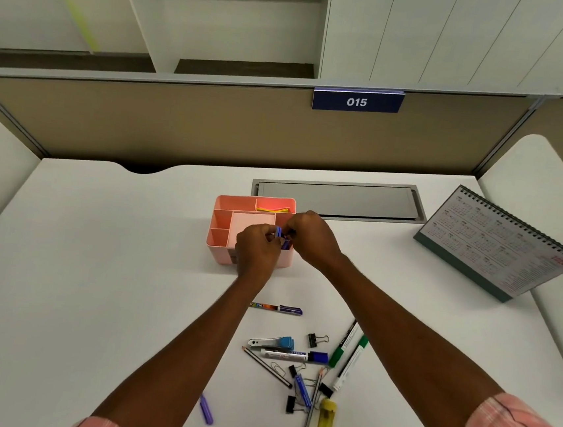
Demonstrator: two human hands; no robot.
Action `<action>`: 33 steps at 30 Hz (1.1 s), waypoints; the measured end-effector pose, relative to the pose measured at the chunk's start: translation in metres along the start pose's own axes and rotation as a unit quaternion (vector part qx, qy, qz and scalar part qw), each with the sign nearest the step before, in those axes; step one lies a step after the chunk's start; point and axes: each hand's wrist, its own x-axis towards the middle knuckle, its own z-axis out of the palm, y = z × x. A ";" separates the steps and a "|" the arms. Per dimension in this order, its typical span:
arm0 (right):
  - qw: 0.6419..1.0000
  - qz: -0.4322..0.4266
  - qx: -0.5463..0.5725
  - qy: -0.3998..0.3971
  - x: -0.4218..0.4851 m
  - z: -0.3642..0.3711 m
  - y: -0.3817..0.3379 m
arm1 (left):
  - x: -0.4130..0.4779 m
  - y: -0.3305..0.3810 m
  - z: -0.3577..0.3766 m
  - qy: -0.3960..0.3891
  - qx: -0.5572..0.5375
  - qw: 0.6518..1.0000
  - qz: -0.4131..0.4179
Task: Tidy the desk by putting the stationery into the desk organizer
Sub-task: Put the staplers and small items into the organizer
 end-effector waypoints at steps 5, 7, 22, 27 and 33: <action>0.999 0.005 -0.031 -0.005 -0.002 0.002 0.001 | 0.001 -0.006 0.001 -0.006 0.011 1.000 0.008; 0.999 0.000 -0.037 -0.007 -0.002 0.003 0.003 | 0.002 -0.008 0.000 -0.012 0.019 1.000 0.011; 0.998 -0.030 -0.048 -0.027 -0.007 -0.001 0.000 | -0.008 -0.016 0.006 -0.029 0.048 0.998 0.032; 0.998 -0.021 -0.046 -0.023 -0.011 -0.001 0.000 | -0.010 -0.021 0.004 -0.030 0.056 0.996 0.063; 0.999 -0.012 -0.026 -0.016 -0.015 -0.006 -0.003 | -0.016 -0.028 -0.006 -0.017 0.033 0.995 0.088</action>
